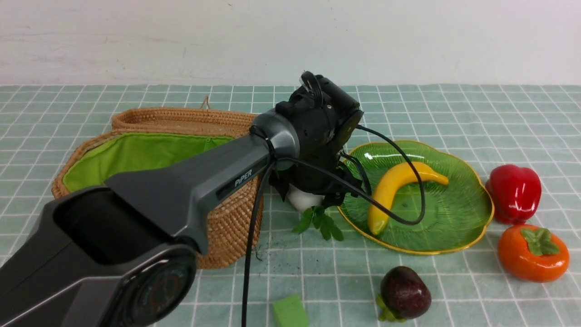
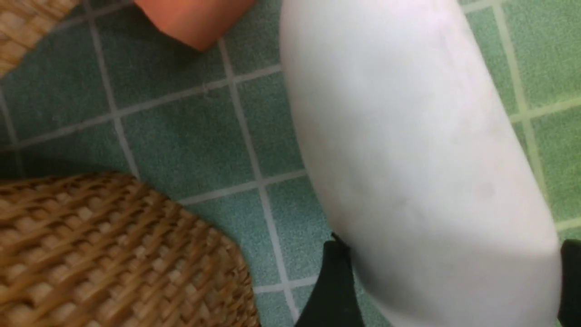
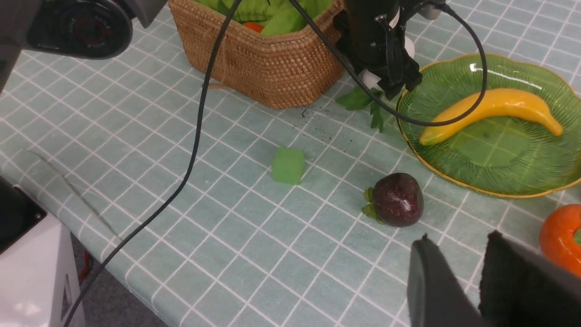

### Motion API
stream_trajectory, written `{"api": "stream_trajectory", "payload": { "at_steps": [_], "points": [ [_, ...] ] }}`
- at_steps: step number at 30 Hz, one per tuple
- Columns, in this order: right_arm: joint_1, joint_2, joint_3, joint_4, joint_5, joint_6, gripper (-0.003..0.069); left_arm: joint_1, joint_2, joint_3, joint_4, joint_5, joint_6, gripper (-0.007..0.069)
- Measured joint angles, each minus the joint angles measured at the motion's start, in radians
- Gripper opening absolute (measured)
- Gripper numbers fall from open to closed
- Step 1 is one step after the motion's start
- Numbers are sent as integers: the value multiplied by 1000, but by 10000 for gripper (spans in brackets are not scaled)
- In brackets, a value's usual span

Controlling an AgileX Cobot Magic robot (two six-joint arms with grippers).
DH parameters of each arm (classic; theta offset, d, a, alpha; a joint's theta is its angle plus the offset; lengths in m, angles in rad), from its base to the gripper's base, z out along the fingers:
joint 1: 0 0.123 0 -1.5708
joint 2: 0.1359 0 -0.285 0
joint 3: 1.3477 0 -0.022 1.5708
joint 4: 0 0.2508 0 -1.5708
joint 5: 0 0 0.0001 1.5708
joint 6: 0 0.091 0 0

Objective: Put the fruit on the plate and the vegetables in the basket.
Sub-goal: Take a daikon with your left arm and place it on the basket on the left.

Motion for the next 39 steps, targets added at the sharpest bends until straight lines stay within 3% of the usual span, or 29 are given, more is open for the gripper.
{"api": "stream_trajectory", "payload": {
  "at_steps": [11,16,34,39],
  "points": [
    [0,0,0,17,0,-3,181,0,36,0,12,-7,0,518],
    [0,0,0,23,0,-3,181,0,38,-1,22,-2,0,406],
    [0,0,0,24,0,-3,187,-12,-85,-65,60,67,4,407],
    [0,0,0,24,0,-23,190,-85,-197,-98,60,104,139,407]
  ]
}}
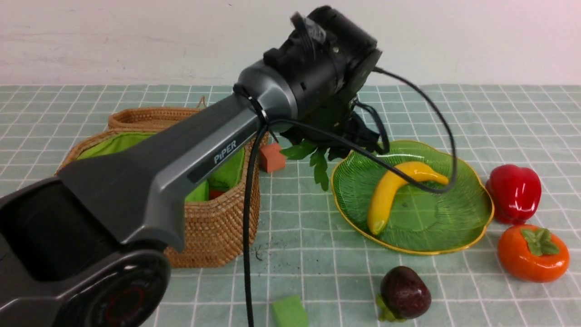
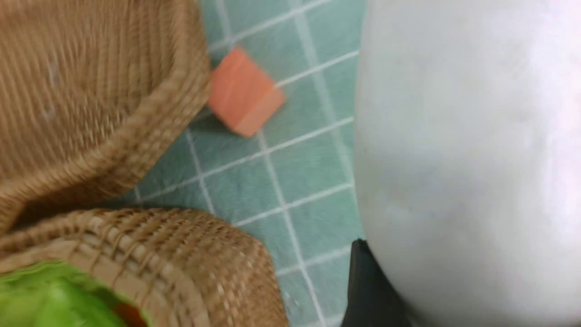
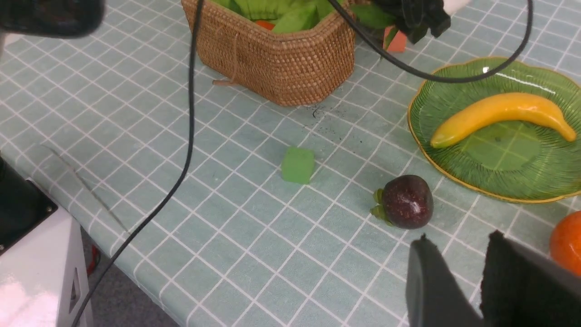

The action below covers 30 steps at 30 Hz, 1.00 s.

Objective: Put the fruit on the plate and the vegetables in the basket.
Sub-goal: Take a daikon with your left arm and place it on the basket on the left.

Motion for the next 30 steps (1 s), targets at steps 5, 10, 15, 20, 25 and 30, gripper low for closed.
{"api": "stream_trajectory", "payload": {
  "at_steps": [5,10,15,20,25,30],
  "points": [
    [0,0,0,-15,0,-3,192,-43,-224,53,-46,0,210,407],
    [0,0,0,-25,0,-24,193,8,-526,320,-46,0,490,407],
    [1,0,0,-26,-10,-26,195,182,-773,701,-41,-1,802,407],
    [1,0,0,-16,-43,-26,197,386,-789,906,-40,-113,982,407],
    [2,0,0,17,-47,-26,200,487,-683,952,-41,-213,1048,407],
    [2,0,0,26,-47,-26,200,499,-601,955,-30,-301,1056,407]
  ]
}}
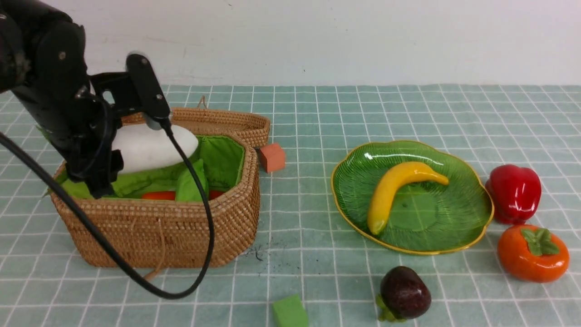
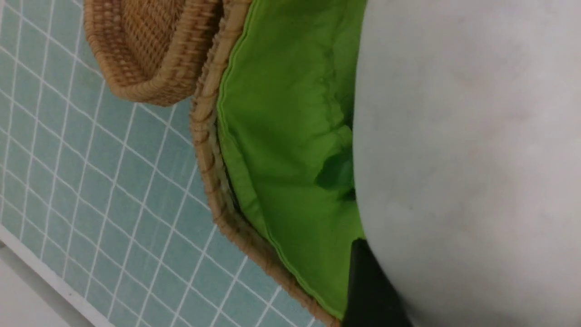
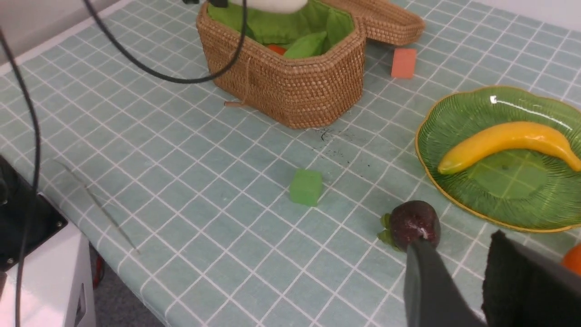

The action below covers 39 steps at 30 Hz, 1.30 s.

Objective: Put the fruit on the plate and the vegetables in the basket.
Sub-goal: Take a daikon with your left arm and place it on the basket on the left, then use the right arm to grab a mangosteen and put it into the right plate

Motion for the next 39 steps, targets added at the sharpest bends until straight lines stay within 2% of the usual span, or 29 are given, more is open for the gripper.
{"api": "stream_trajectory", "payload": {
  "at_steps": [4,9,12,14,17,18,20,22,23,24,26,29,33,36,39],
  "points": [
    [0,0,0,3,7,25,202,0,24,0,5,-5,2,417],
    [0,3,0,3,11,49,203,0,20,0,32,-5,-27,572],
    [0,14,0,3,13,57,203,0,7,0,33,-5,-92,622],
    [0,35,0,3,15,66,203,-1,-16,0,5,-5,-229,631],
    [0,70,0,3,18,69,203,-28,-63,0,-32,-1,-433,547],
    [0,91,0,3,19,69,203,-53,-101,1,-41,-1,-539,459],
    [0,122,0,3,19,69,203,-109,-163,1,-51,-1,-681,301],
    [0,153,0,1,19,69,203,-159,-237,1,-58,2,-775,120],
    [0,174,0,-2,19,69,203,-192,-282,2,-63,4,-820,48],
    [0,192,0,-4,19,69,204,-218,-320,5,-66,4,-847,18],
    [0,247,0,-9,19,69,204,-288,-435,31,-86,0,-906,-13],
    [0,323,0,-22,13,69,204,-373,-595,112,-117,-6,-960,-13],
    [0,442,0,-29,-7,83,207,-471,-830,327,-172,-59,-1037,-13],
    [0,519,0,-48,-7,105,211,-500,-938,456,-195,-112,-1080,-13],
    [0,644,1,-81,-12,125,218,-528,-1083,657,-226,-232,-1105,-13]
  ]
}}
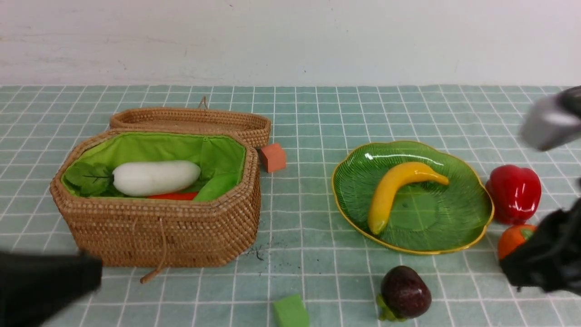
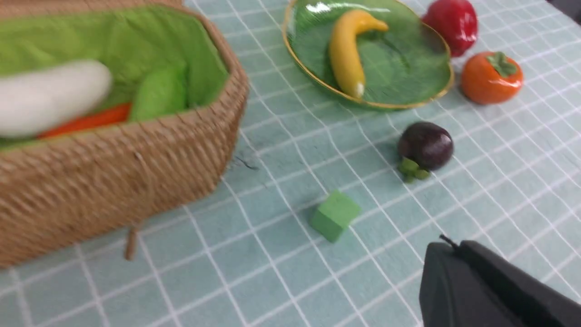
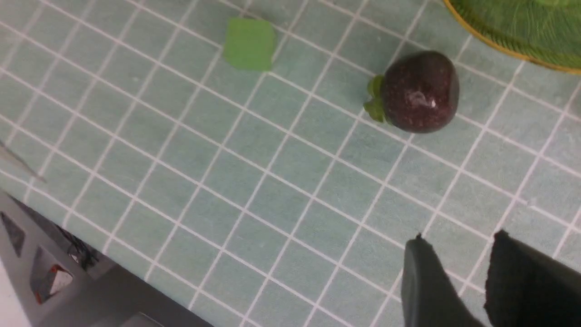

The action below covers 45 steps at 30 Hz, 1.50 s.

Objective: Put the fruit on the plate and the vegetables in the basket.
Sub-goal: Use the right arm to grab a mangosteen and put it into the right plate

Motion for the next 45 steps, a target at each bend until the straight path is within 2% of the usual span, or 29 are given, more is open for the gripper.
{"api": "stream_trajectory", "payload": {
  "at_steps": [5,10,11,13,16,19,22,25,30,31,34,40,45],
  "points": [
    [0,146,2,-13,-44,19,239,-5,-148,172,-64,-90,14,-13],
    [0,280,65,-13,-187,30,335,-5,-252,212,-81,-161,147,-13],
    [0,285,67,-13,-192,30,335,-5,-255,212,-81,-167,151,-13],
    [0,355,78,-10,-257,32,433,-5,-260,212,-81,-189,184,-13],
    [0,429,78,-1,-321,32,538,-5,-260,212,-81,-191,192,-13],
    [0,491,78,-14,-350,32,627,-5,-260,212,-81,-192,193,-13],
    [0,560,78,-31,-381,32,675,-5,-260,212,-81,-192,193,-13],
    [0,625,78,-43,-429,32,678,-5,-260,212,-81,-192,194,-13],
    [1,668,77,-42,-457,32,632,-5,-260,212,-81,-192,195,-13],
    [1,669,76,-40,-453,32,576,-5,-260,212,-81,-192,195,-13],
    [1,666,75,-23,-445,32,538,-5,-260,212,-81,-192,195,-13],
    [0,536,76,71,-404,38,538,-6,-260,212,-57,-198,207,-13],
    [-87,430,76,33,-498,105,538,-8,-261,212,-9,-274,218,-13]
  ]
}}
